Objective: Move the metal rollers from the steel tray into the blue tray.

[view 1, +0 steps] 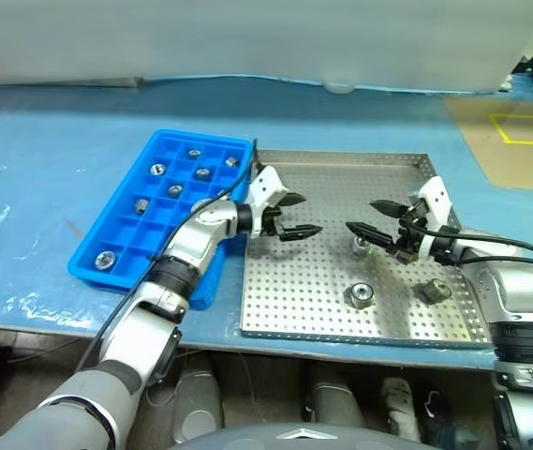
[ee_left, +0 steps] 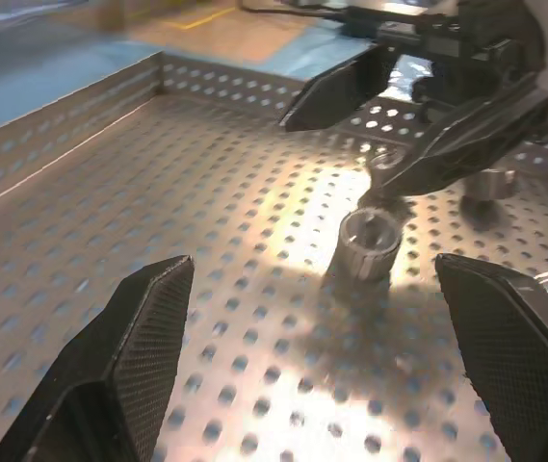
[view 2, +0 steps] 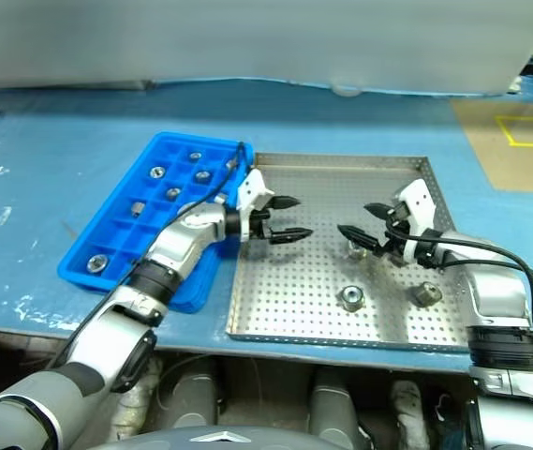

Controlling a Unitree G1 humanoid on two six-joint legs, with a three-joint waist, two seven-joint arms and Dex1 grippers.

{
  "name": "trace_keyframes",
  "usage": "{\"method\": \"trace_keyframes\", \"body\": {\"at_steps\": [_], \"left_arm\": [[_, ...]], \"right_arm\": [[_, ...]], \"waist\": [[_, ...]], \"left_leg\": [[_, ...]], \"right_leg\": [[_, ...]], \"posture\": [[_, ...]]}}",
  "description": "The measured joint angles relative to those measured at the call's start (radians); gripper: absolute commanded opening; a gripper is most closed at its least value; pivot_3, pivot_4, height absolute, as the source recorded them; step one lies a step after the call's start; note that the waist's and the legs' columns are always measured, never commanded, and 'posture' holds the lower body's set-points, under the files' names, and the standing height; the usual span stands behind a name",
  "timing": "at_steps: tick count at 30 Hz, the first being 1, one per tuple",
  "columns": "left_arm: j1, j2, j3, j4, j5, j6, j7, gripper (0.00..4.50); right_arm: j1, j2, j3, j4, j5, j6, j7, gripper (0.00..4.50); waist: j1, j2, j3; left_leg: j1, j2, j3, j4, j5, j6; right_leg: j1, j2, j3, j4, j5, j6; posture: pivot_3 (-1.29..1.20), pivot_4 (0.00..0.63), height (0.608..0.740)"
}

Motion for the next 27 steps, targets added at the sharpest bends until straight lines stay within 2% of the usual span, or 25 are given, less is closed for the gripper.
{"method": "trace_keyframes", "body": {"at_steps": [6, 10, 13, 21, 22, 24, 27], "left_arm": [[-0.092, -0.131, -0.042, 0.267, 0.094, -0.176, -0.021, 4.26], [-0.137, -0.185, -0.053, 0.424, 0.175, -0.269, 0.055, 4.26], [-0.165, -0.213, -0.047, 0.515, 0.223, -0.32, 0.152, 4.26], [-0.18, -0.235, -0.036, 0.62, 0.268, -0.359, 0.241, 4.26], [-0.18, -0.235, -0.036, 0.626, 0.271, -0.359, 0.246, 3.86], [-0.18, -0.235, -0.03, 0.636, 0.28, -0.357, 0.261, 3.46], [-0.18, -0.237, 0.024, 0.636, 0.239, -0.316, 0.217, 2.42]], "right_arm": [[0.114, -0.014, -0.074, -0.124, 0.025, 0.04, -0.082, 4.5], [0.181, -0.027, -0.127, -0.193, 0.04, 0.069, -0.115, 4.5], [0.205, -0.027, -0.135, -0.224, 0.057, 0.083, -0.133, 4.5], [0.231, -0.027, -0.13, -0.232, 0.061, 0.085, -0.158, 4.5], [0.231, -0.027, -0.13, -0.232, 0.061, 0.085, -0.161, 4.5], [0.231, -0.027, -0.128, -0.232, 0.061, 0.085, -0.169, 4.5], [0.23, -0.027, -0.116, -0.232, 0.059, 0.08, -0.174, 4.5]], "waist": [[-0.032, 0.0, 0.0], [-0.045, 0.0, 0.0], [-0.056, 0.0, 0.0], [-0.072, 0.0, 0.0], [-0.073, 0.0, 0.0], [-0.074, 0.0, 0.0], [-0.078, 0.0, 0.0]], "left_leg": [[0.002, -0.002, 0.005, 0.001, -0.002, 0.003], [0.003, -0.002, 0.005, 0.002, -0.002, 0.003], [0.003, -0.003, 0.006, 0.002, -0.002, 0.004], [0.002, -0.003, 0.006, 0.002, -0.003, 0.005], [0.002, -0.003, 0.006, 0.002, -0.003, 0.005], [0.002, -0.003, 0.006, 0.002, -0.003, 0.005], [0.002, -0.003, 0.006, 0.002, -0.003, 0.005]], "right_leg": [[0.0, -0.001, 0.006, -0.001, 0.0, 0.001], [0.0, -0.001, 0.008, -0.002, -0.001, 0.005], [0.0, -0.001, 0.008, -0.002, -0.003, 0.01], [-0.001, -0.001, 0.009, -0.003, -0.003, 0.01], [-0.001, -0.001, 0.009, -0.003, -0.003, 0.01], [-0.001, -0.001, 0.009, -0.004, -0.003, 0.01], [-0.001, -0.001, 0.009, -0.004, -0.003, 0.01]], "posture": [[-0.36, 0.15, 0.74], [-0.39, 0.15, 0.74], [-0.41, 0.15, 0.74], [-0.42, 0.15, 0.74], [-0.42, 0.15, 0.74], [-0.42, 0.15, 0.74], [-0.41, 0.15, 0.74]]}}
